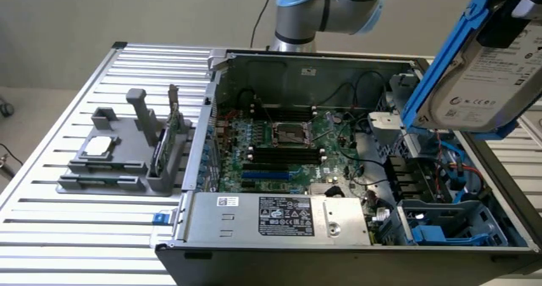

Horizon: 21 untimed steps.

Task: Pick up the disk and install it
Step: 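Pick up the disk, then insert the disk into the insertion slot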

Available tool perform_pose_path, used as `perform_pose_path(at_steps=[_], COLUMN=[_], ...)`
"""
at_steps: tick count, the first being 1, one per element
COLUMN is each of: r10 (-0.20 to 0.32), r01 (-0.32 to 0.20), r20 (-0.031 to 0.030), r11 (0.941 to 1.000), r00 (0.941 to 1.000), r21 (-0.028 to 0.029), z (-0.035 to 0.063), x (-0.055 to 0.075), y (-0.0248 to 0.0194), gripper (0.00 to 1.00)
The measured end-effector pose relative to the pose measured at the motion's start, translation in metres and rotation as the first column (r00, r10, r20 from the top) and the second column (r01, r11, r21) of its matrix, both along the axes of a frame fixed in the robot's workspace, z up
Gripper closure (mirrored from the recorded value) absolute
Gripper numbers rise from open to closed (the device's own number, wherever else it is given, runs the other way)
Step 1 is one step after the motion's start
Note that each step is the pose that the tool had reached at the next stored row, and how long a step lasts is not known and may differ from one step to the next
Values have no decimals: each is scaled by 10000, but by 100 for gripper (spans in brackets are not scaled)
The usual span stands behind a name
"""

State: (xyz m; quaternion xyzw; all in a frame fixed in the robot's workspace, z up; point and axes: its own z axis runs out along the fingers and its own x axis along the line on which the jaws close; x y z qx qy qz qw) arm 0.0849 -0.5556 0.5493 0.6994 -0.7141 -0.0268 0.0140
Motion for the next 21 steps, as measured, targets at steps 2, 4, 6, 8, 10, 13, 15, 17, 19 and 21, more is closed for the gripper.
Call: perform_pose_path(at_steps=[2, 4, 6, 8, 10, 13, 15, 17, 19, 21], r10=[-1, -1, -1, 0, -1, 1, 9, 19, 29, 37], r01=[1, 1, 1, 0, 1, -1, -9, -19, -29, -37], r20=[0, 0, 0, 0, 0, 2, 3, 3, 4, 4], r11=[10000, 10000, 10000, 10000, 10000, 10000, 10000, 10000, 10000, 10000], r00=[10000, 10000, 10000, 10000, 10000, 10000, 10000, 10000, 10000, 10000], r21=[0, 0, 3, 3, 4, 6, 3, 3, 3, 3], z=[-15, -43, -79, -115, -149, -203, -238, -274, -310, -347], x=[40, 74, 102, 131, 159, 201, 220, 236, 250, 265], y=[-65, -141, -215, -282, -333, -375, -385, -389, -392, -393], gripper=[67, 67, 67, 67, 67, 67, 67, 67, 67, 67])
